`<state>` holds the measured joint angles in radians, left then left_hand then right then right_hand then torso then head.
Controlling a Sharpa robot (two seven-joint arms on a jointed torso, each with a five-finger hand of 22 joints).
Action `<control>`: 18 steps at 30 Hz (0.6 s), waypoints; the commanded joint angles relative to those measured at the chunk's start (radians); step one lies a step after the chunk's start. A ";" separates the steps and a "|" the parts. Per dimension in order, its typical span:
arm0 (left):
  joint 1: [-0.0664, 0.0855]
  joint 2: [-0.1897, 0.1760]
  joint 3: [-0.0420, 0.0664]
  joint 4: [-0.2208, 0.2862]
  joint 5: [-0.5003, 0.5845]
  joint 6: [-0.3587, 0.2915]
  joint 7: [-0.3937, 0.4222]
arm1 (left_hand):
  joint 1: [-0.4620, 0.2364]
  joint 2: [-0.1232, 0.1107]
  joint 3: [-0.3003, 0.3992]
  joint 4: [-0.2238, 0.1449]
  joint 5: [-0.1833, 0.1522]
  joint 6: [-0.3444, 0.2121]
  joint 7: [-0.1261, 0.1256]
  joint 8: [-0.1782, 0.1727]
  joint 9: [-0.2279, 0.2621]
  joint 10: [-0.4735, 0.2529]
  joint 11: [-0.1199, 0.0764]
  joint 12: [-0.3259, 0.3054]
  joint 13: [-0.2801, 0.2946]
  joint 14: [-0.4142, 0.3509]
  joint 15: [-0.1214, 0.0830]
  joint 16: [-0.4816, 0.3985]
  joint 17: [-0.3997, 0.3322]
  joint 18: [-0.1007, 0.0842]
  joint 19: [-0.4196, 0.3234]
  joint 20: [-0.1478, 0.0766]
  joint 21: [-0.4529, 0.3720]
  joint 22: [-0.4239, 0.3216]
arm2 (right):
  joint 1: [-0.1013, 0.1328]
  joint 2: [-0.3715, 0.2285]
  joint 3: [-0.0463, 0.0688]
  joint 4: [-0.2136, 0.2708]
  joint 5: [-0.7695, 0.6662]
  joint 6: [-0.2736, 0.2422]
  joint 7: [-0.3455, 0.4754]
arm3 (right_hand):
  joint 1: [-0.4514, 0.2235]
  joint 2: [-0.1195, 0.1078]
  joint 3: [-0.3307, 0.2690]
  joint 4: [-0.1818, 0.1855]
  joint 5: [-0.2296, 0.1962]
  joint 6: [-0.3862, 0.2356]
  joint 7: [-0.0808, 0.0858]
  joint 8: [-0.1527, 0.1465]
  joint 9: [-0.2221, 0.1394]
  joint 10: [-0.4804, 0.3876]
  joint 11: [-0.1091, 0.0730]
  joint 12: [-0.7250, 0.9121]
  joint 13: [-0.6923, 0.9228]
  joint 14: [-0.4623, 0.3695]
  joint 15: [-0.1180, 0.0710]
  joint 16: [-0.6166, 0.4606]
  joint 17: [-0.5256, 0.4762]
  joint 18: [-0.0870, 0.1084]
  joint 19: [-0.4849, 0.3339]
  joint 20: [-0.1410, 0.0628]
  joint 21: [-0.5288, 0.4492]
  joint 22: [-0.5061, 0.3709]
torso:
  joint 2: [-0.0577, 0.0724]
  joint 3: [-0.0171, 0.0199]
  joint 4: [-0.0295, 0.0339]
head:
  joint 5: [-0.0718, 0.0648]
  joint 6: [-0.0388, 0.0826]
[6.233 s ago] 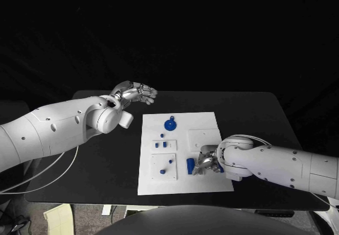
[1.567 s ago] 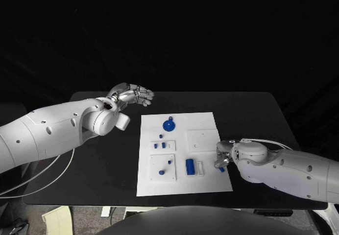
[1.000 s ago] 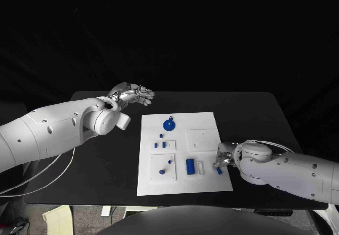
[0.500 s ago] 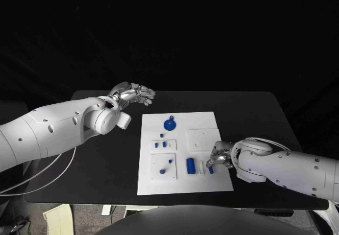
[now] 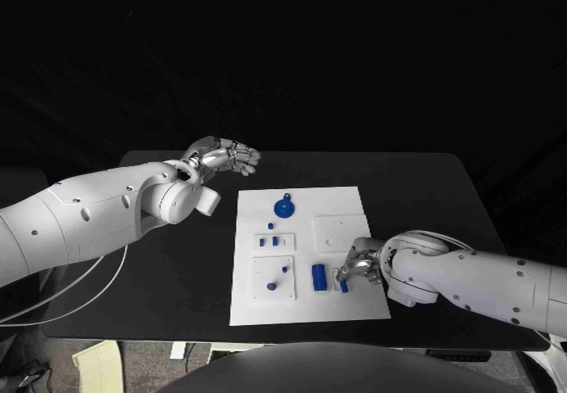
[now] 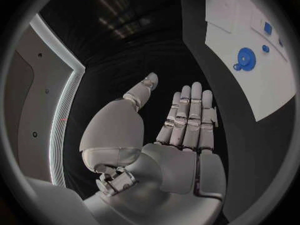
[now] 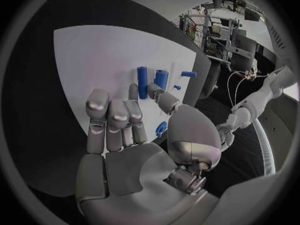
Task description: Assemble the parts on the task board
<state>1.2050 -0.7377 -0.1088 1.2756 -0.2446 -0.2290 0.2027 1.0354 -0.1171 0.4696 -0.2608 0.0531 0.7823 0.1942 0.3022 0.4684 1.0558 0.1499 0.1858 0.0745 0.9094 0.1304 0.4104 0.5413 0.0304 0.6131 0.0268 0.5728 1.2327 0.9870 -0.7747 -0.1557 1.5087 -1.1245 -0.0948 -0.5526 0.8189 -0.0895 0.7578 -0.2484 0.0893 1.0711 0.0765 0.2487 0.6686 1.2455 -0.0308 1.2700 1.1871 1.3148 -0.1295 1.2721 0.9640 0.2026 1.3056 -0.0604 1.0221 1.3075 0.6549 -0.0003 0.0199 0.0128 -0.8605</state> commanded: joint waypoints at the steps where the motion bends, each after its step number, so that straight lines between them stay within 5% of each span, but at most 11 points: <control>1: 0.001 0.002 0.001 0.003 0.000 0.009 0.007 | -0.007 -0.001 0.000 0.006 -0.002 -0.004 0.000 0.005 -0.001 0.000 0.004 -0.005 -0.001 0.009 -0.001 -0.006 0.001 0.020 0.004 0.002 -0.004 0.001 | -0.001 0.010 0.000 -0.011 0.017 0.012 0.010 | -0.008 0.000 -0.003 -0.002 0.006 0.005 0.003 -0.002 -0.001 0.003 0.000 -0.007 -0.001 -0.001 -0.005 -0.006 -0.001 0.059 0.005 -0.003 0.002 0.007 | 0.000 0.0002 0.0005 | -0.001 0.000; 18: 0.001 0.001 0.001 0.004 -0.002 0.012 0.005 | -0.007 -0.001 0.000 0.007 -0.002 -0.004 0.000 0.005 -0.001 0.000 0.004 -0.005 -0.001 0.009 -0.001 -0.007 0.002 0.020 0.004 0.002 -0.004 0.002 | -0.002 0.041 0.000 -0.052 0.012 0.024 0.021 | -0.012 0.001 -0.007 -0.002 0.008 0.004 0.003 -0.003 -0.001 0.002 0.000 -0.008 -0.002 -0.001 -0.005 -0.006 -0.001 0.059 0.004 -0.003 0.002 0.007 | 0.000 0.0008 0.0003 | 0.005 -0.001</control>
<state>1.2051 -0.7373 -0.1088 1.2774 -0.2448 -0.2284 0.2020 1.0354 -0.1171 0.4696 -0.2608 0.0531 0.7823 0.1942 0.3021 0.4684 1.0558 0.1499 0.1858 0.0745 0.9094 0.1304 0.4104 0.5420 0.0304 0.6131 0.0268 0.5729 1.2334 0.9857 -0.7366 -0.1560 1.4579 -1.1136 -0.0912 -0.5444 0.8189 -0.0895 0.7571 -0.2489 0.0931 1.0732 0.0744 0.2486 0.6678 1.2451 -0.0304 1.2661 1.1862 1.3164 -0.1278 1.2721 0.9639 0.2030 1.3057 -0.0604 1.0221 1.3075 0.6554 0.0005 0.0200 0.0174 -0.8612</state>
